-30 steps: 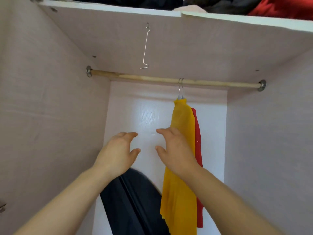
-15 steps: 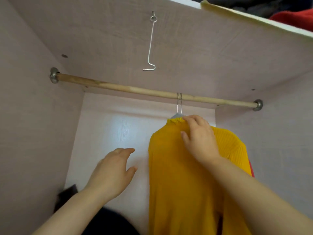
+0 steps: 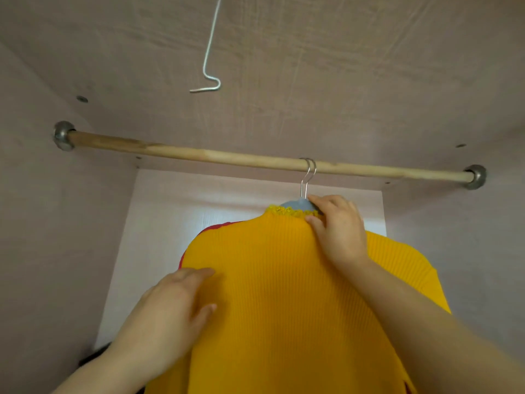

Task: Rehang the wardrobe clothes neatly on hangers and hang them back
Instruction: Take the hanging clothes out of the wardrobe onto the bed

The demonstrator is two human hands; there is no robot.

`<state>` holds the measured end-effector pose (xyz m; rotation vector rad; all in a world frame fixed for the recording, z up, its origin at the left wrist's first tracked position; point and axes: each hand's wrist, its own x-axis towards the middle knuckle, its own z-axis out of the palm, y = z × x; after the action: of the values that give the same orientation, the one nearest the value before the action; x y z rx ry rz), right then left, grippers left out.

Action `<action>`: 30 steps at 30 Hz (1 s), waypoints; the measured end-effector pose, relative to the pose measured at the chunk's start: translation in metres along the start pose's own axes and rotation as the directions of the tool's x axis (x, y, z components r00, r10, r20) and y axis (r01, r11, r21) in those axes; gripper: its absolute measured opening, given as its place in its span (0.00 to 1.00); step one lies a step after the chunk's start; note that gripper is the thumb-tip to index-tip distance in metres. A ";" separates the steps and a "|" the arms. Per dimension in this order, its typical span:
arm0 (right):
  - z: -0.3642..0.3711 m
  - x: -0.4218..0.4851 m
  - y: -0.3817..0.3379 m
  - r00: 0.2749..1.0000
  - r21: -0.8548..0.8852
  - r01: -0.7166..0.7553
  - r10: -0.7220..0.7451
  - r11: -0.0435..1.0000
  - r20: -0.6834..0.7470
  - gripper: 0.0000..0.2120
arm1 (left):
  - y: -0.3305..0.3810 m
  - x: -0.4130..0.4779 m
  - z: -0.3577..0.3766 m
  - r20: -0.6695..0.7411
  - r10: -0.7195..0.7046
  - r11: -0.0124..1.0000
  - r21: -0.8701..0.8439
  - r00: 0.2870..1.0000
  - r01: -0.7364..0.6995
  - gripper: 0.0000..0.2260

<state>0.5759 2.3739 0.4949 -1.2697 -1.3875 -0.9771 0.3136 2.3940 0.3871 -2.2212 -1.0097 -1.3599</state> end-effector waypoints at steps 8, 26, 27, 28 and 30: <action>0.021 0.015 0.012 0.993 0.192 0.059 -0.038 0.980 -0.108 0.16 | 0.004 0.003 -0.002 -0.041 0.010 0.991 0.134 0.999 -0.004 0.23; 0.045 -0.113 -0.119 0.910 0.487 0.415 -0.349 0.768 -0.226 0.15 | 0.000 -0.105 -0.041 -0.292 -0.259 0.938 0.152 0.921 0.312 0.20; 0.050 -0.131 -0.124 0.911 0.519 0.412 -0.357 0.749 -0.208 0.15 | 0.000 -0.126 -0.040 -0.276 -0.281 0.929 0.161 0.919 0.332 0.20; 0.055 -0.149 -0.129 0.912 0.551 0.405 -0.367 0.730 -0.185 0.15 | 0.000 -0.147 -0.038 -0.274 -0.298 0.919 0.176 0.914 0.353 0.20; 0.063 -0.189 -0.139 0.907 0.627 0.394 -0.394 0.672 -0.148 0.16 | 0.003 -0.191 -0.035 -0.267 -0.370 0.886 0.187 0.890 0.425 0.19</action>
<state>0.4246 2.3782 0.3043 -0.4444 -1.8371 -0.6586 0.2392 2.2959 0.2373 -1.6938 -1.5163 -1.5162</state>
